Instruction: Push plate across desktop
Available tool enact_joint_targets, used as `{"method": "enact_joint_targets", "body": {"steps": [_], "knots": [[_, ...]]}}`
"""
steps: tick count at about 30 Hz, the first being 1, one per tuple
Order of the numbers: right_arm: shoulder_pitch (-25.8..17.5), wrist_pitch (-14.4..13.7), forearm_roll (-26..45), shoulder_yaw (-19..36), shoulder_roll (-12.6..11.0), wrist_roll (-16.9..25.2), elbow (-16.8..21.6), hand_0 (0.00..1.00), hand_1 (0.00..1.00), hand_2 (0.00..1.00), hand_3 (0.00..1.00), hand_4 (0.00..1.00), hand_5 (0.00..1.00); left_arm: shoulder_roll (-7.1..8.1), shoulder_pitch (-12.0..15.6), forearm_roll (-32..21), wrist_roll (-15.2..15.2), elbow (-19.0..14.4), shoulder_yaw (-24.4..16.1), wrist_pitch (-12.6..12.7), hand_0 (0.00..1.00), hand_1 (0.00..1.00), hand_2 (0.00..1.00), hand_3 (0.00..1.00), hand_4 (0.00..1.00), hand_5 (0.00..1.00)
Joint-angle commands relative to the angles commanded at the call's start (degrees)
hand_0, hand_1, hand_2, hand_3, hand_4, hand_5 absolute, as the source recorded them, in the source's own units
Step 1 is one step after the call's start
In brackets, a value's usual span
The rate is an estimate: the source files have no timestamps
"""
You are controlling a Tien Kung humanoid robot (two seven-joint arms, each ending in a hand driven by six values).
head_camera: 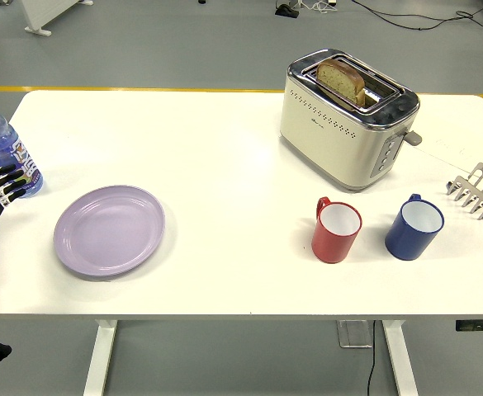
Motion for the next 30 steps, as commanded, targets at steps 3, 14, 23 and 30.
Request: {"method": "enact_joint_targets", "body": {"steps": [3, 14, 23, 30], "knots": [[-0.06, 0.01, -0.23, 0.13, 0.07, -0.11, 0.03, 0.635, 0.603, 0.690, 0.612, 0.370, 0.395, -0.30, -0.46, 0.59, -2.64, 1.85, 0.61, 0.62, 0.749, 0.789, 0.771, 0.645, 0.665, 0.998], [0.47, -0.13, -0.09, 0.10, 0.28, -0.31, 0.10, 0.635, 0.603, 0.689, 0.611, 0.367, 0.397, -1.10, -2.93, -1.12, -10.81, 10.57, 3.54, 3.60, 0.778, 0.812, 0.791, 0.631, 0.655, 0.998], [0.99, -0.16, -0.20, 0.14, 0.34, -0.43, 0.13, 0.634, 0.602, 0.688, 0.611, 0.367, 0.396, -1.90, -5.32, -1.87, -13.22, 13.82, 5.07, 4.81, 0.783, 0.815, 0.790, 0.626, 0.649, 0.998], [1.22, -0.18, -0.28, 0.18, 0.34, -0.47, 0.13, 0.633, 0.602, 0.687, 0.610, 0.365, 0.397, -2.40, -6.54, -2.67, -14.74, 17.28, 6.03, 5.71, 0.789, 0.819, 0.795, 0.628, 0.640, 0.998]]}}
